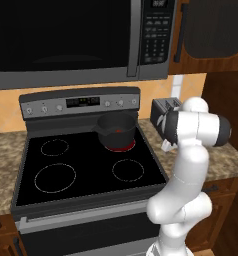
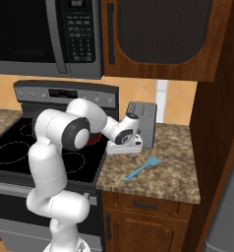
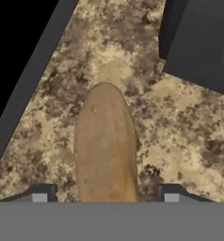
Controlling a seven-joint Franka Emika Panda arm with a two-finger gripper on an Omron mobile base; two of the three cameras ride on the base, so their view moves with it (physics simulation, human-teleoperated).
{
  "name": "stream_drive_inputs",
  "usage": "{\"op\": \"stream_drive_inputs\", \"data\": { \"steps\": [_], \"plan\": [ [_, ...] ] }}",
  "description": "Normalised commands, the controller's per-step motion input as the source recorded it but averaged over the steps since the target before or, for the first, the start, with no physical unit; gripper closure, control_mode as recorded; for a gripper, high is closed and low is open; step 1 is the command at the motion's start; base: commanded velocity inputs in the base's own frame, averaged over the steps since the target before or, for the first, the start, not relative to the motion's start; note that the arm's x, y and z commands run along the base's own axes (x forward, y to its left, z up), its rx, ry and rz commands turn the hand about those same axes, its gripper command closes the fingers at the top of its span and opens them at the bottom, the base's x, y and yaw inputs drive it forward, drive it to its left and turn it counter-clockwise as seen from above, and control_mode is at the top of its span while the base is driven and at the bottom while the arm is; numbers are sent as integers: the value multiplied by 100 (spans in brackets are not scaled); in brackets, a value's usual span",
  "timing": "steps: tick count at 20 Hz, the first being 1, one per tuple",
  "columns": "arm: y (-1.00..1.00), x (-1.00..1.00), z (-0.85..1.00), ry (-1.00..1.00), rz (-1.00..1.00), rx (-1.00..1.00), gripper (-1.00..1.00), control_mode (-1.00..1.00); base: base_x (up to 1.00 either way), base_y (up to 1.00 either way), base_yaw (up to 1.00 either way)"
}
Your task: Put the bell pepper and sweet potato in the pot. Retrieve the spatula and lightly stir the vegetables in the pot.
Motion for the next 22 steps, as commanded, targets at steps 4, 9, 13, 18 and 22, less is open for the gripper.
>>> {"op": "stream_drive_inputs", "data": {
  "steps": [4,9,13,18,22],
  "plan": [
    [0,3,-2,0,1,0,100,-100,0,0,0],
    [1,-1,0,-5,0,1,100,-100,0,0,0],
    [10,-23,8,-5,0,5,100,-100,0,0,0],
    [20,-35,31,-5,0,3,100,-100,0,0,0],
    [39,-20,61,0,2,0,100,-100,0,0,0]
  ]
}}
